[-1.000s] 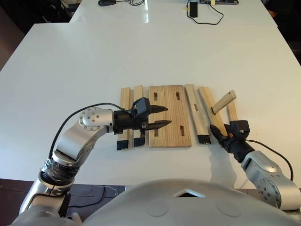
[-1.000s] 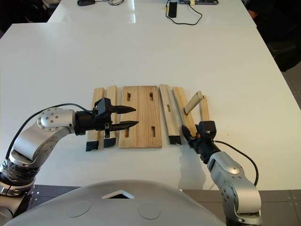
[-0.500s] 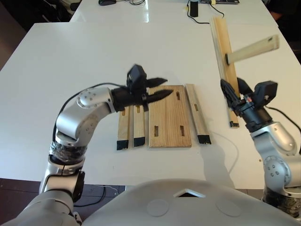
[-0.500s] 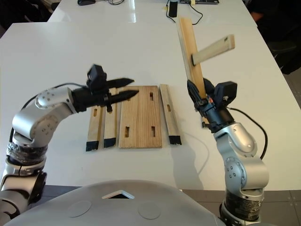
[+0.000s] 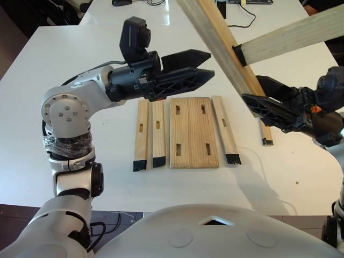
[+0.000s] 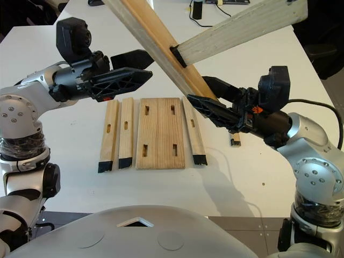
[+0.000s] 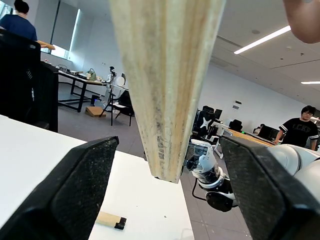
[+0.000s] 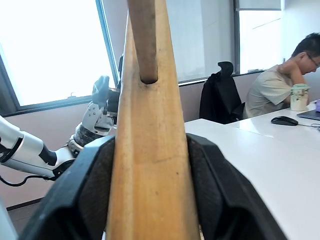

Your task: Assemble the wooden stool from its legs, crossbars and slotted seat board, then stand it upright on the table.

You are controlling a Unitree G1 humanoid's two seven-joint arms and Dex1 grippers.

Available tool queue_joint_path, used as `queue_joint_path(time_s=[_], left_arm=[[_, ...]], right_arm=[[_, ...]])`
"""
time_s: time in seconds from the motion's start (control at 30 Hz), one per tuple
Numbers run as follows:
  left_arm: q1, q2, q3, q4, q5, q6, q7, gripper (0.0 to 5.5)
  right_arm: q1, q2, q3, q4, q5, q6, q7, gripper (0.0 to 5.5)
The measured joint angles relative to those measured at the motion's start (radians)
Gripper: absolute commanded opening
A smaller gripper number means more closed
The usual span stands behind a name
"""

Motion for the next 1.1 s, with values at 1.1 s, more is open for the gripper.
queue_joint_path(time_s=[1.1], left_arm=[[0.014,0.017,-0.084,-0.065,0.123,-0.091,-0.118,2.17]], right_arm=[[-0.034,-0.044,0.13,0.034,-0.137,-0.005,0.134,2.82]])
